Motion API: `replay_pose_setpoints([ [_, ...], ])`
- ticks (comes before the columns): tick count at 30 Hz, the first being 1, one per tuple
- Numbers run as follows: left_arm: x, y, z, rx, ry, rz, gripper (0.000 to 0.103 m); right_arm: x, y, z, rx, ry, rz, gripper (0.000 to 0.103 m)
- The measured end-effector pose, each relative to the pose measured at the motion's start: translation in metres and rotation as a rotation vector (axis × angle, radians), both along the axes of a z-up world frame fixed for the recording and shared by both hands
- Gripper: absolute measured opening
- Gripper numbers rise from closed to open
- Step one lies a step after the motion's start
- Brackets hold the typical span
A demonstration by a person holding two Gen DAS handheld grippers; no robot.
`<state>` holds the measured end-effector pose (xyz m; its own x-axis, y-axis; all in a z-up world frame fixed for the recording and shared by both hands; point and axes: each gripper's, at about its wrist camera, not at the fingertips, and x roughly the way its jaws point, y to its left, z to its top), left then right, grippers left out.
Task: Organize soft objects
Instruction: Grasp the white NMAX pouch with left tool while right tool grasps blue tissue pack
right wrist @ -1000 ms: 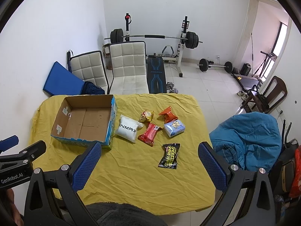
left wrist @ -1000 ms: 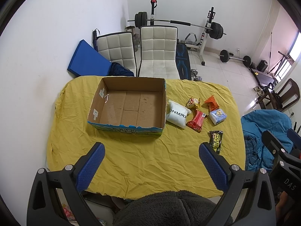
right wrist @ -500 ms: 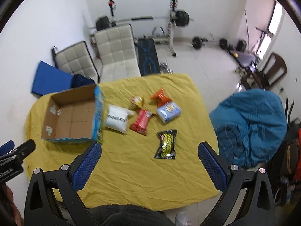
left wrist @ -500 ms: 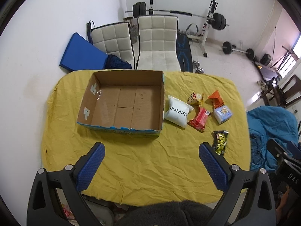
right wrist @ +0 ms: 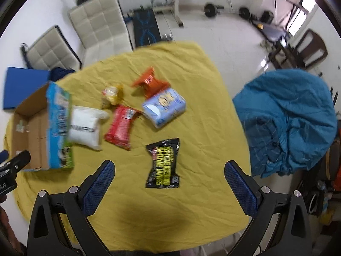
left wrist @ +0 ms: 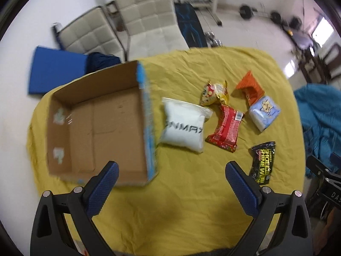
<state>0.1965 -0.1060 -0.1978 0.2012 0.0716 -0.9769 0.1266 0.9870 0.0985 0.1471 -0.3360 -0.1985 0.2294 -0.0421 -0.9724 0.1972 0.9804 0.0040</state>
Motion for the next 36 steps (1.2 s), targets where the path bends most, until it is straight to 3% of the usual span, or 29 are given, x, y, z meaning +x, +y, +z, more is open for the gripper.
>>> replay_pose_setpoints([
  [7, 0.060, -0.028, -0.074, 0.098, 0.115, -0.054, 0.102, 0.062, -0.037, -0.083, 0.100, 0.135, -0.060, 0.103],
  [15, 0.106, -0.034, -0.128, 0.102, 0.233, -0.017, 0.102, 0.140, -0.056, -0.164, 0.262, 0.277, -0.275, 0.103],
  [23, 0.123, -0.037, -0.173, 0.169, 0.345, -0.068, 0.102, 0.178, -0.046, -0.225, 0.294, 0.371, -0.389, 0.098],
  [27, 0.128, -0.035, -0.197, 0.192, 0.397, -0.086, 0.102, 0.183, -0.040, -0.239, 0.274, 0.415, -0.344, 0.084],
  [29, 0.130, -0.031, -0.208, 0.166, 0.426, -0.074, 0.102, 0.183, -0.038, -0.242, 0.262, 0.432, -0.302, 0.077],
  [31, 0.131, -0.025, -0.214, 0.127, 0.440, -0.041, 0.093, 0.183, -0.034, -0.243, 0.238, 0.451, -0.240, 0.072],
  [36, 0.130, -0.006, -0.208, 0.052, 0.414, 0.063, 0.082, 0.177, -0.018, -0.236, 0.130, 0.499, -0.013, 0.067],
])
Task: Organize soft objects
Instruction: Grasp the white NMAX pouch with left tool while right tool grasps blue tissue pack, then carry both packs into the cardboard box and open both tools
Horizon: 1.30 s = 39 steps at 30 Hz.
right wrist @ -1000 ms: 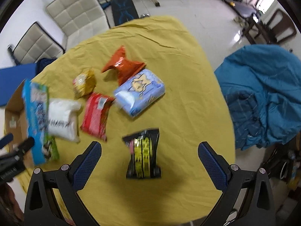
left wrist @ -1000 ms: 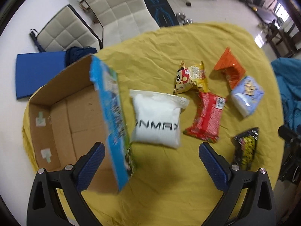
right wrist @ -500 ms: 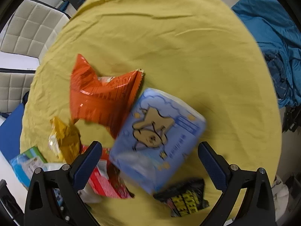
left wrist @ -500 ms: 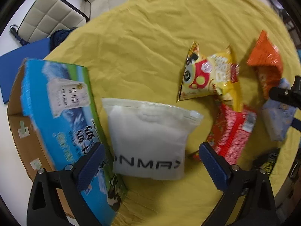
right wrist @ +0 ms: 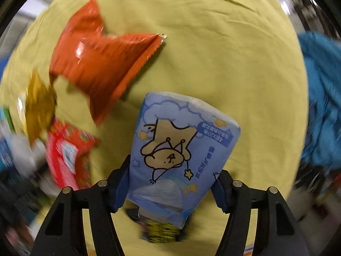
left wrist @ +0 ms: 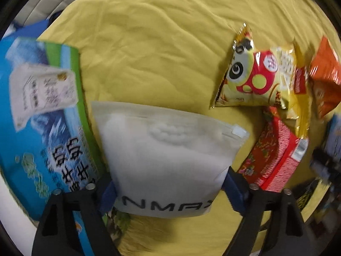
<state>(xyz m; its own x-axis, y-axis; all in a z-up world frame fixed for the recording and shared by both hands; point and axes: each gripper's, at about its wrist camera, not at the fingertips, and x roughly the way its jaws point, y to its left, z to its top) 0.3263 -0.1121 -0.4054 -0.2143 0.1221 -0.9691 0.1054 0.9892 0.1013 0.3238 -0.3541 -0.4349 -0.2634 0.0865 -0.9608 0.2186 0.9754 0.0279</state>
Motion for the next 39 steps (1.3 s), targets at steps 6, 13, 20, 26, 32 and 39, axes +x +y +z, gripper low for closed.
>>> replay_pose_setpoints([
  [6, -0.013, 0.002, -0.006, -0.053, -0.011, 0.031, 0.082, -0.010, 0.003, 0.010, -0.083, -0.001, 0.173, 0.068],
  [13, -0.023, 0.004, -0.037, -0.031, -0.003, -0.017, 0.091, -0.017, -0.002, 0.010, -0.055, -0.036, 0.136, 0.072],
  [20, -0.021, 0.024, -0.058, -0.078, 0.004, 0.036, 0.101, -0.024, -0.022, -0.004, -0.043, -0.048, 0.102, 0.072],
  [26, -0.023, 0.021, -0.065, -0.104, 0.026, 0.038, 0.097, -0.038, -0.041, -0.012, -0.037, -0.053, 0.060, 0.072],
  [32, -0.040, 0.029, -0.059, -0.117, -0.007, 0.053, 0.080, -0.038, -0.050, -0.004, -0.024, -0.069, 0.012, 0.072],
  [39, -0.085, 0.042, -0.055, -0.117, -0.047, 0.090, 0.078, -0.041, -0.064, -0.006, -0.039, -0.084, -0.005, 0.066],
])
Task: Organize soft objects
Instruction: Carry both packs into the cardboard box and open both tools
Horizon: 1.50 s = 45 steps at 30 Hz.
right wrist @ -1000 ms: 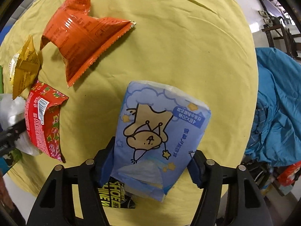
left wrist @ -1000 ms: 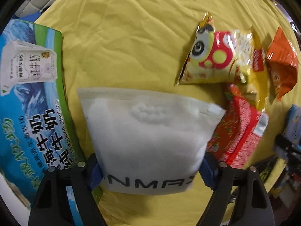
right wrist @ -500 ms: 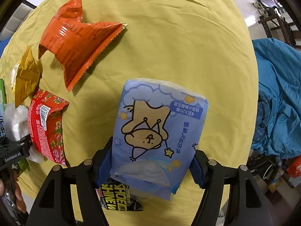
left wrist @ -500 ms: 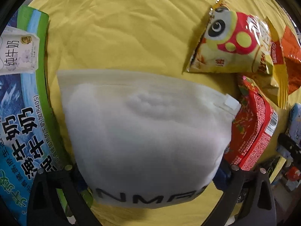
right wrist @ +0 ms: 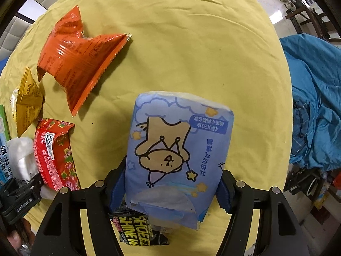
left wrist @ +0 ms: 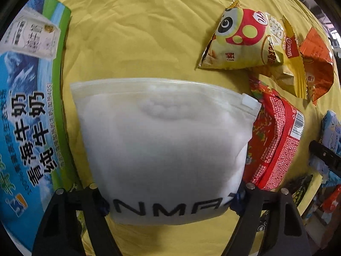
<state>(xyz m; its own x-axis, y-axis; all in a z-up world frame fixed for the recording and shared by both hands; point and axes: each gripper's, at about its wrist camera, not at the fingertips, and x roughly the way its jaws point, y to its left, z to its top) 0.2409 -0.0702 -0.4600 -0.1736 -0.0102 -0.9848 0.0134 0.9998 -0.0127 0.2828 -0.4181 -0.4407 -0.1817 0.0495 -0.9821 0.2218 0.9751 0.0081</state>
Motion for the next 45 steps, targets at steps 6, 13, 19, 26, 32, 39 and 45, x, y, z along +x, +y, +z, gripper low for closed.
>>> replay_pose_setpoints([
  [6, -0.035, -0.005, 0.040, -0.008, -0.026, 0.008, 0.077, -0.009, -0.002, 0.006, -0.021, -0.021, -0.002, 0.052],
  [13, -0.070, 0.005, 0.067, -0.017, -0.099, -0.003, 0.076, -0.030, -0.005, 0.027, -0.020, -0.048, 0.011, 0.045],
  [19, -0.089, 0.002, 0.106, -0.033, -0.167, -0.032, 0.076, -0.043, 0.005, 0.045, -0.001, -0.078, 0.008, 0.043],
  [26, -0.122, 0.016, 0.157, -0.071, -0.238, -0.034, 0.076, -0.059, 0.018, 0.090, 0.036, -0.157, 0.030, 0.043],
  [32, -0.138, 0.036, 0.215, -0.100, -0.297, -0.024, 0.076, -0.074, 0.047, 0.141, 0.101, -0.245, 0.075, 0.043],
  [39, -0.127, 0.070, 0.261, -0.125, -0.360, -0.013, 0.076, -0.088, 0.103, 0.198, 0.184, -0.335, 0.127, 0.043],
  [45, -0.109, 0.118, 0.276, -0.150, -0.389, 0.019, 0.076, -0.089, 0.160, 0.235, 0.229, -0.394, 0.165, 0.043],
])
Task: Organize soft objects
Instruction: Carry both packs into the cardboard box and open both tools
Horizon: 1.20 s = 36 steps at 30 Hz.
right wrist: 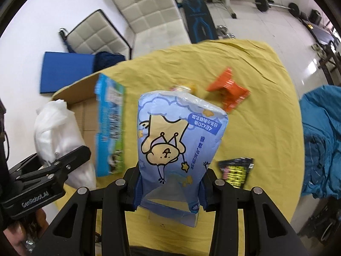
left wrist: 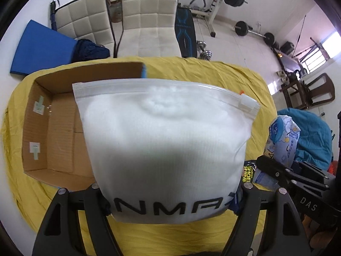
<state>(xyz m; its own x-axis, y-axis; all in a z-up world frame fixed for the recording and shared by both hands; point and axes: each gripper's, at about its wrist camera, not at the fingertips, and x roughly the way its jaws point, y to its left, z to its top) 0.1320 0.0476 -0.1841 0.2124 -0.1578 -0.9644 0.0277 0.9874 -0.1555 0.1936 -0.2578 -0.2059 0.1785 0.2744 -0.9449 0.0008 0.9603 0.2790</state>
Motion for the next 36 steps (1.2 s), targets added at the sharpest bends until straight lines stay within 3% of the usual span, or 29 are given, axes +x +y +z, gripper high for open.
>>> replay_pose_setpoints([
  [9, 0.042, 0.095, -0.009, -0.027, 0.054, 0.025, 0.076, 0.019, 0.108, 0.010, 0.059, 0.001, 0.033, 0.043],
  [15, 0.078, 0.147, -0.040, -0.045, 0.121, 0.025, 0.076, 0.045, 0.183, -0.015, 0.083, 0.025, 0.047, 0.043],
  [20, 0.112, 0.175, -0.085, -0.120, 0.206, 0.031, 0.076, 0.074, 0.234, -0.052, 0.083, 0.062, 0.064, 0.043],
  [23, 0.131, 0.181, -0.116, -0.176, 0.262, 0.026, 0.076, 0.092, 0.258, -0.077, 0.054, 0.082, 0.083, 0.043],
  [28, 0.153, 0.178, -0.155, -0.197, 0.313, -0.004, 0.077, 0.116, 0.287, -0.119, -0.013, 0.122, 0.121, 0.043],
  [33, 0.162, 0.169, -0.173, -0.198, 0.329, -0.004, 0.077, 0.132, 0.302, -0.146, -0.089, 0.147, 0.143, 0.045],
  [36, 0.163, 0.160, -0.177, -0.157, 0.333, -0.032, 0.077, 0.139, 0.306, -0.159, -0.103, 0.167, 0.153, 0.047],
])
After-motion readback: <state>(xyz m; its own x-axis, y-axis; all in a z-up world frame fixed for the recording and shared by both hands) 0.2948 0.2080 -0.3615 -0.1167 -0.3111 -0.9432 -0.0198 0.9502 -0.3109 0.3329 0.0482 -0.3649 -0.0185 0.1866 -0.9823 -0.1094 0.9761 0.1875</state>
